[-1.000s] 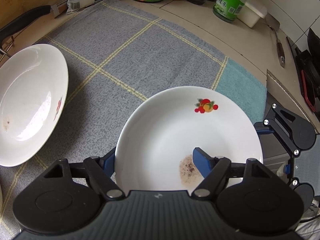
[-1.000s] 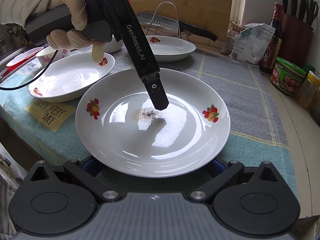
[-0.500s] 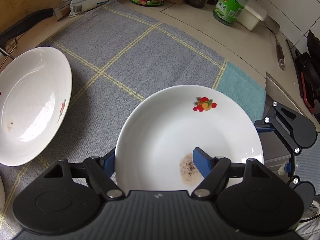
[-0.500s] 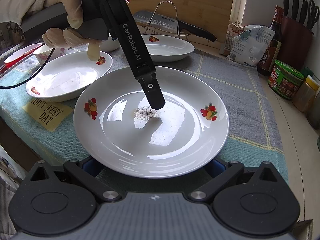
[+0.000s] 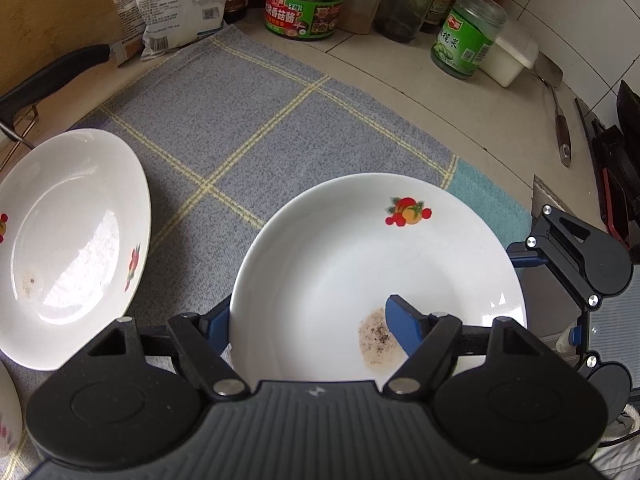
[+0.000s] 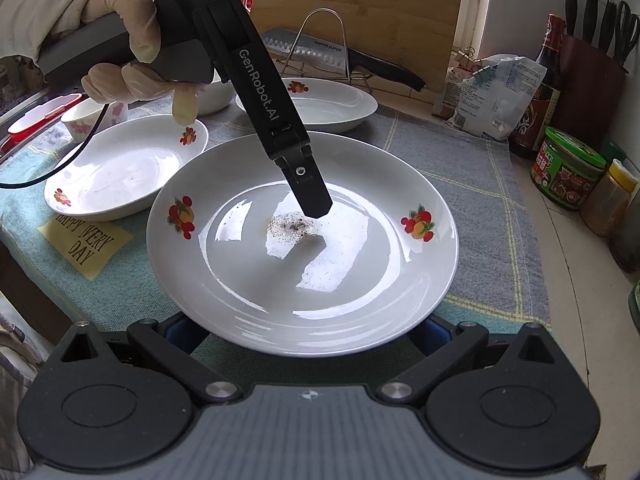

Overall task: Organize plates and bowls
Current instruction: 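Carry the stained plate with the left tool and lower it onto the towel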

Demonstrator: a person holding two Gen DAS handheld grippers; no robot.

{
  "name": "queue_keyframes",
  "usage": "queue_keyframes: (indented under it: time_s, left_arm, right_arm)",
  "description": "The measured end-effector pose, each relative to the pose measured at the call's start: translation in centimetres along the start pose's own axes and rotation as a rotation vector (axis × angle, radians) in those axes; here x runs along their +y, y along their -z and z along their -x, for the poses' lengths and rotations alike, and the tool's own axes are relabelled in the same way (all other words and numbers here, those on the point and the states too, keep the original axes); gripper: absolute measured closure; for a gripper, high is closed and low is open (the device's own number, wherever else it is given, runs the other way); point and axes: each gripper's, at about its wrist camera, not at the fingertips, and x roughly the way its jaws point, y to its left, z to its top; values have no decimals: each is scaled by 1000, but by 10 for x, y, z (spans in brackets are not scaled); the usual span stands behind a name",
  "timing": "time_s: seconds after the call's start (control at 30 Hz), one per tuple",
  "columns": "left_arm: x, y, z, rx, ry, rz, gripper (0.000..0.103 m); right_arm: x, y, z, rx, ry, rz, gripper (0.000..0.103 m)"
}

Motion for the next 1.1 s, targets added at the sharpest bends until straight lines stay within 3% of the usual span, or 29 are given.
queue_keyframes:
  time_s: [0.53,1.1]
  left_arm:
    - [11,-60,-22,-56,-17,-9,27]
    - [23,-95,-57,-51,-28,-16,27]
  right_arm:
    - [-61,-24,-14,-9,23,3,0]
    - [-103,-30,-42,25,27,-5,0]
